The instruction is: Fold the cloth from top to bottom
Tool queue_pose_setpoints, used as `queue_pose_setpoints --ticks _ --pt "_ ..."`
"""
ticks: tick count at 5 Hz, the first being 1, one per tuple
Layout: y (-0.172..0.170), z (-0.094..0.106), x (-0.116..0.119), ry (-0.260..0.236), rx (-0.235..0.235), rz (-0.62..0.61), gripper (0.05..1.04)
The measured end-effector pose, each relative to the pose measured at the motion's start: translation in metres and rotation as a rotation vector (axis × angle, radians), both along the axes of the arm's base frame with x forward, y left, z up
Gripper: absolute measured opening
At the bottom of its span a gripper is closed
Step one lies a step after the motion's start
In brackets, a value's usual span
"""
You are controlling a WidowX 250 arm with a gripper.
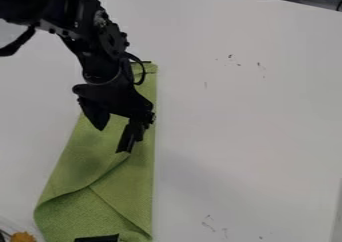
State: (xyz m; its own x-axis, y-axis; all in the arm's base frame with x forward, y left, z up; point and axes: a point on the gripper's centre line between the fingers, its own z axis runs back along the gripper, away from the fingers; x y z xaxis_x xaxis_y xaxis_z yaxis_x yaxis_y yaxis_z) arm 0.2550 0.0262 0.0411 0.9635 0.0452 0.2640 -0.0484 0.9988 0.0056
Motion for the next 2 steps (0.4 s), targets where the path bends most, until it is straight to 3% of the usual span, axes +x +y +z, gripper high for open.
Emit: queue_pose_setpoints --ticks 1,2 --pt "0.000 -0.004 -0.002 0.019 -0.005 0.000 1.001" --pt "0.005 -0.009 0.011 0.052 -0.005 -0.071 1.001"
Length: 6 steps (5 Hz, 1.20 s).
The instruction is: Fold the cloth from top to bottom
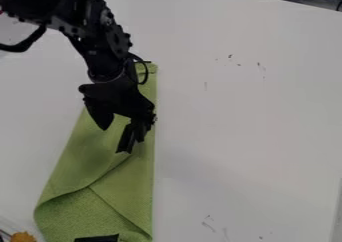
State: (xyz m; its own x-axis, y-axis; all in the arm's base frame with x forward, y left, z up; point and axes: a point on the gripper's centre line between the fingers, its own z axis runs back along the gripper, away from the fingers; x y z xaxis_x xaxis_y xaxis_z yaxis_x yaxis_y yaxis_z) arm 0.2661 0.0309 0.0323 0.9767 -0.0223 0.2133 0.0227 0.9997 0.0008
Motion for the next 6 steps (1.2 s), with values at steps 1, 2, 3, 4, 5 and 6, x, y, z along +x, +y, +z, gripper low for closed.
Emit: queue_pose_setpoints --ticks 1,2,3,4,5,6 --pt "0.009 -0.001 0.026 -0.001 0.006 -0.094 1.001" --pt "0.022 -0.002 0.066 -0.007 0.023 -0.225 1.001" --pt "0.039 0.001 0.109 -0.026 0.049 -0.337 1.001" --pt "0.056 0.014 0.144 -0.039 0.099 -0.423 1.001" --pt "0.064 0.023 0.161 -0.042 0.134 -0.455 1.001" --pt "0.065 0.006 0.162 -0.024 0.092 -0.449 1.001"
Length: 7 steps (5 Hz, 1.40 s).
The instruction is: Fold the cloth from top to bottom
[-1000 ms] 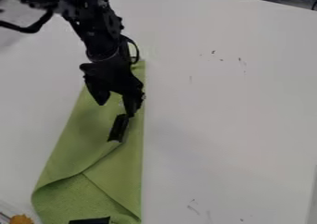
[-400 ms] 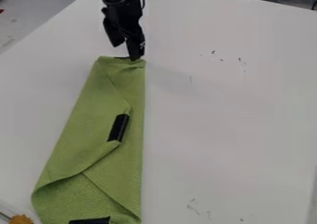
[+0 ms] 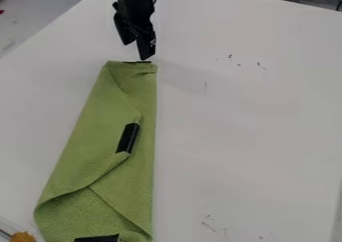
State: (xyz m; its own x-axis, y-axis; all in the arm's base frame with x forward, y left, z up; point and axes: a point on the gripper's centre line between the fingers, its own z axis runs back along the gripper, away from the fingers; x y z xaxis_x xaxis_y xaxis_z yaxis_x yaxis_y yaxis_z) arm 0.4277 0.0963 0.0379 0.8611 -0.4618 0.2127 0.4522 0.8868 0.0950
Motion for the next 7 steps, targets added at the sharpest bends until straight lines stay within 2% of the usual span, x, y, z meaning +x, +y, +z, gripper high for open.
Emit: queue_pose_setpoints --ticks 1,2,3,4,5,6,7 --pt "0.003 -0.010 -0.003 0.009 -0.040 0.026 1.001" --pt "0.000 -0.024 -0.003 0.046 -0.063 0.016 1.001" --pt "0.001 -0.026 0.001 0.040 -0.062 0.007 0.950" --pt "0.000 -0.025 0.002 0.037 -0.063 0.010 0.670" --pt "-0.001 -0.026 0.001 0.051 -0.036 -0.002 0.388" --pt "-0.004 -0.002 -0.009 0.026 0.032 0.008 0.174" --pt "-0.012 0.031 -0.025 -0.053 0.095 0.034 0.065"
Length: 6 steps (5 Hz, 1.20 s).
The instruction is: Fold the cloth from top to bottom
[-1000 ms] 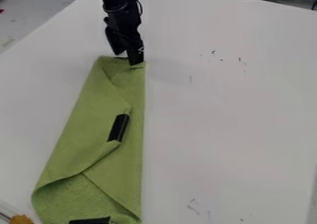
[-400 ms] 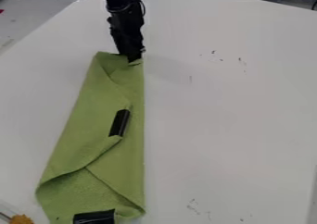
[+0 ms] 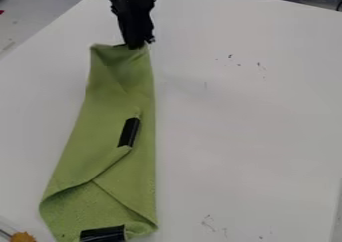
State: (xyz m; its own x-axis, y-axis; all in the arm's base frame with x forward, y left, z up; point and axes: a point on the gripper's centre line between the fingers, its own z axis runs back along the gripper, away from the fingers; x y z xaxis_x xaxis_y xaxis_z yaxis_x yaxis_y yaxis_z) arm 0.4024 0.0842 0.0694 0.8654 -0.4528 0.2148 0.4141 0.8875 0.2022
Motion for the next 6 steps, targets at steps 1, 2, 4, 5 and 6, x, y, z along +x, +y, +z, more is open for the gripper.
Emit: queue_pose_setpoints --ticks 1,2,4,5,6 --pt "-0.010 0.028 -0.026 -0.075 0.059 0.045 0.058" --pt "-0.018 0.035 -0.069 -0.115 0.047 0.133 0.063" --pt "-0.025 0.005 -0.141 -0.112 -0.057 0.227 0.078" --pt "-0.033 -0.014 -0.156 -0.116 -0.092 0.241 0.117" --pt "-0.035 -0.027 -0.161 -0.117 -0.133 0.283 0.204"
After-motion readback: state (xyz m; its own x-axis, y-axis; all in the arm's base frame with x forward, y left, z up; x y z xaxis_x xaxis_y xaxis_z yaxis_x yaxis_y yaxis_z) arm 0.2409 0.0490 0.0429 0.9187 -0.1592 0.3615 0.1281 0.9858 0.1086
